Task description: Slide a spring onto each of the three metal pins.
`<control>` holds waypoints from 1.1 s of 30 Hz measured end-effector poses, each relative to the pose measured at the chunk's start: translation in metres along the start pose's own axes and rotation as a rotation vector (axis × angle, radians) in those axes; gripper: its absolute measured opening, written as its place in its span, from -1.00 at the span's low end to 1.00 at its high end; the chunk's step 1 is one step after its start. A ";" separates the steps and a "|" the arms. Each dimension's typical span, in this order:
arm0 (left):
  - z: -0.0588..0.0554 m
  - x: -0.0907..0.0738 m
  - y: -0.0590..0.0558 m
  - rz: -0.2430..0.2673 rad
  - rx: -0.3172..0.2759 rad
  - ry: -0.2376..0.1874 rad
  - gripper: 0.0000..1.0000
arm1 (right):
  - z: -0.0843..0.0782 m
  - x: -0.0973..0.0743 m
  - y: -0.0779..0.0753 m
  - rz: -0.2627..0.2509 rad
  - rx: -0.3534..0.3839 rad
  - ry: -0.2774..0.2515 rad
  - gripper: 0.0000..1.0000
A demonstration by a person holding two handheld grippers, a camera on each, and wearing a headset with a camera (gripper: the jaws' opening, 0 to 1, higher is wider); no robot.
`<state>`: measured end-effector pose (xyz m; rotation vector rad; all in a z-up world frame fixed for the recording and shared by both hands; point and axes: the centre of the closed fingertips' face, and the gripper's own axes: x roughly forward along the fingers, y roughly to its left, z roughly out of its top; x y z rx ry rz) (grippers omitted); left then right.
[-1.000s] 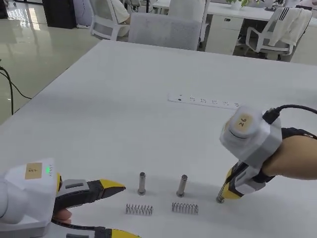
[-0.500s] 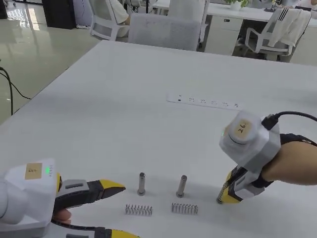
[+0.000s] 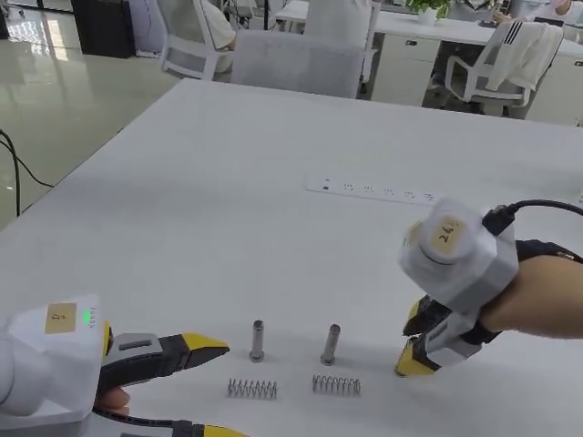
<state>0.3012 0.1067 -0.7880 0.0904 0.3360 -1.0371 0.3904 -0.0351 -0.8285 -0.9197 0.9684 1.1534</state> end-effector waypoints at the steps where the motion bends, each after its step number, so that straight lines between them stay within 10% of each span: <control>1: 0.000 0.000 0.000 -0.001 0.001 -0.001 0.04 | 0.002 -0.001 0.002 0.001 -0.006 -0.002 -0.51; 33: -0.002 0.000 -0.001 -0.006 0.000 0.000 0.02 | 0.034 0.034 0.046 0.109 -0.153 0.029 -0.72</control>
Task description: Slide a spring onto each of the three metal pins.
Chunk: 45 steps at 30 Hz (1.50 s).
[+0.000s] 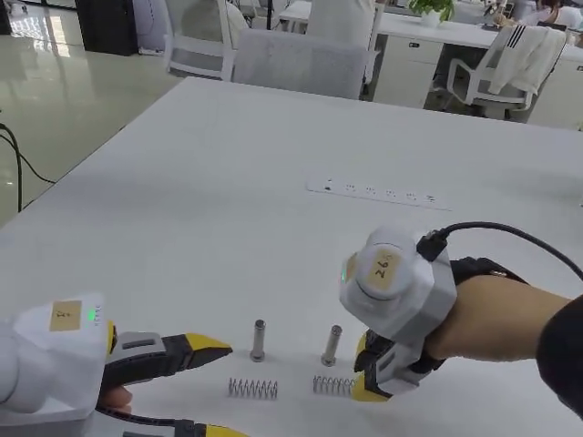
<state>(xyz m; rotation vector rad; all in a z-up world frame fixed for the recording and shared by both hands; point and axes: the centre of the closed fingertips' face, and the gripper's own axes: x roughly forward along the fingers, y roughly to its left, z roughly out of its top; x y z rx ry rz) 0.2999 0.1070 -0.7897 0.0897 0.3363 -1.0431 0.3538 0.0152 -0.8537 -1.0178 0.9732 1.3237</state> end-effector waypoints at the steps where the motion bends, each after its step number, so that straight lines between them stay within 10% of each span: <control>1: 0.000 0.000 0.000 0.000 0.000 0.000 0.02 | 0.000 0.001 0.000 0.000 -0.002 0.001 -0.73; 25: -0.002 0.001 -0.001 -0.011 0.003 0.010 -0.02 | -0.005 0.016 0.001 0.007 -0.038 0.037 -0.84; 45: 0.005 0.005 -0.009 -0.067 0.047 0.027 -0.07 | 0.019 -0.027 0.025 0.030 -0.020 -0.010 -0.85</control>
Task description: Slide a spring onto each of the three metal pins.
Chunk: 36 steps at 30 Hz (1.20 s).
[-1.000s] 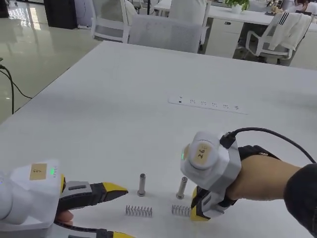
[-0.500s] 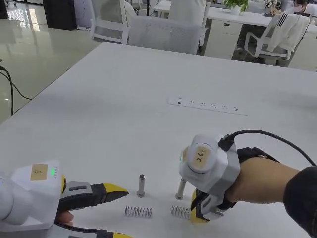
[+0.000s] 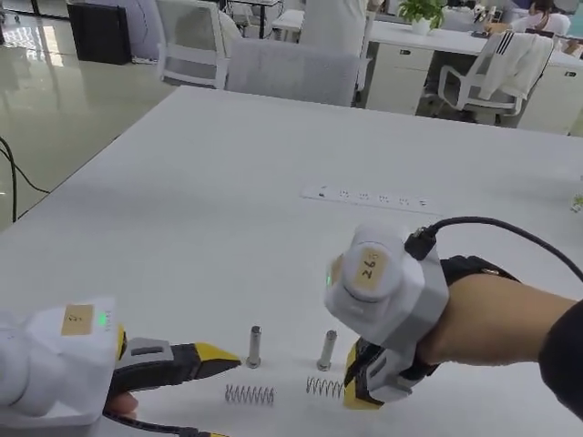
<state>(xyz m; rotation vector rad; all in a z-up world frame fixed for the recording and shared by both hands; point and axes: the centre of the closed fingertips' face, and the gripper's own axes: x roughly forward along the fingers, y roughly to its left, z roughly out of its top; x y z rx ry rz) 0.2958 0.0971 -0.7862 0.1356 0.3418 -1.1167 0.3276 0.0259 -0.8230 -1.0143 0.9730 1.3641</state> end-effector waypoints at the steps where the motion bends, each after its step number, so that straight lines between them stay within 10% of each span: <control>1: 0.002 0.001 0.000 -0.005 0.007 0.000 -0.08 | 0.003 -0.003 0.001 0.001 -0.003 -0.004 -0.85; 36: 0.025 0.024 -0.009 -0.118 0.129 -0.016 -0.69 | 0.037 -0.024 0.026 0.013 -0.142 -0.024 -0.85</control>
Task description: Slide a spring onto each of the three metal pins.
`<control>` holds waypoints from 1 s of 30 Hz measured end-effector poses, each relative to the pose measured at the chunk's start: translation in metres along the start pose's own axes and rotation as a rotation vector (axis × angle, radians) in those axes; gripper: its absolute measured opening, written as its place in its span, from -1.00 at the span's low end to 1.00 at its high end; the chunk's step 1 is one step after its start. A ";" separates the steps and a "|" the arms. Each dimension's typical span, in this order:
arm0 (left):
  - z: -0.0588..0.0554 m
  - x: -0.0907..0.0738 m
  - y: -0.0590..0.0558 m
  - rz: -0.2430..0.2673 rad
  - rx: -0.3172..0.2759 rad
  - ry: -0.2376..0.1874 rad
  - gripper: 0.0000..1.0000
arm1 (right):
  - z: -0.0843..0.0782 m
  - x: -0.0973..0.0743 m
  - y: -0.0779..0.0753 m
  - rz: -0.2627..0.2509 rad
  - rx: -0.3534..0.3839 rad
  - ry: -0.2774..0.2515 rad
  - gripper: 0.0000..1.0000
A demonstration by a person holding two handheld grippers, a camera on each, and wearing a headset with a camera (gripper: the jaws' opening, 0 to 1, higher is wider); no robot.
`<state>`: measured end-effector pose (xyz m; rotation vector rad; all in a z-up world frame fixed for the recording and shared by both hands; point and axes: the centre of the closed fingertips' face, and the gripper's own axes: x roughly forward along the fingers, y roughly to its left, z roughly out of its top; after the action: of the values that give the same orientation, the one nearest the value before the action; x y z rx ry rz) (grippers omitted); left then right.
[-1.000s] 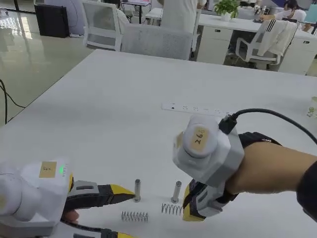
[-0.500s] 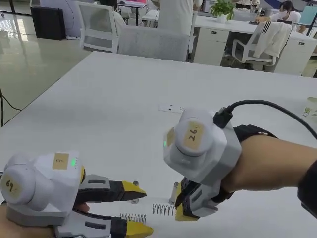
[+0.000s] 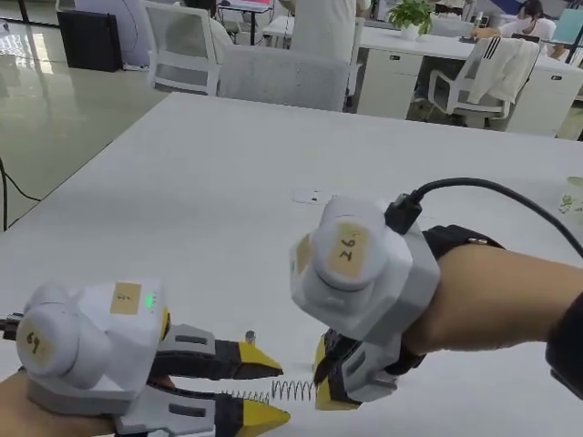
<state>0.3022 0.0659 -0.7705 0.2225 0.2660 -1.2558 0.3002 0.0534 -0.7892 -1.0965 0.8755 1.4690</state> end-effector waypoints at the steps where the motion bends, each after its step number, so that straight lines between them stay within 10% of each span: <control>1: 0.000 0.000 0.000 -0.001 0.001 -0.001 -0.71 | 0.000 0.000 0.000 0.000 -0.004 0.000 -0.85; 30: 0.003 0.001 -0.006 -0.026 0.007 -0.026 -0.95 | -0.003 0.005 0.006 0.021 -0.011 -0.009 -0.76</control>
<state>0.2967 0.0616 -0.7679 0.2090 0.2428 -1.2843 0.2943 0.0511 -0.7951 -1.0908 0.8762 1.4969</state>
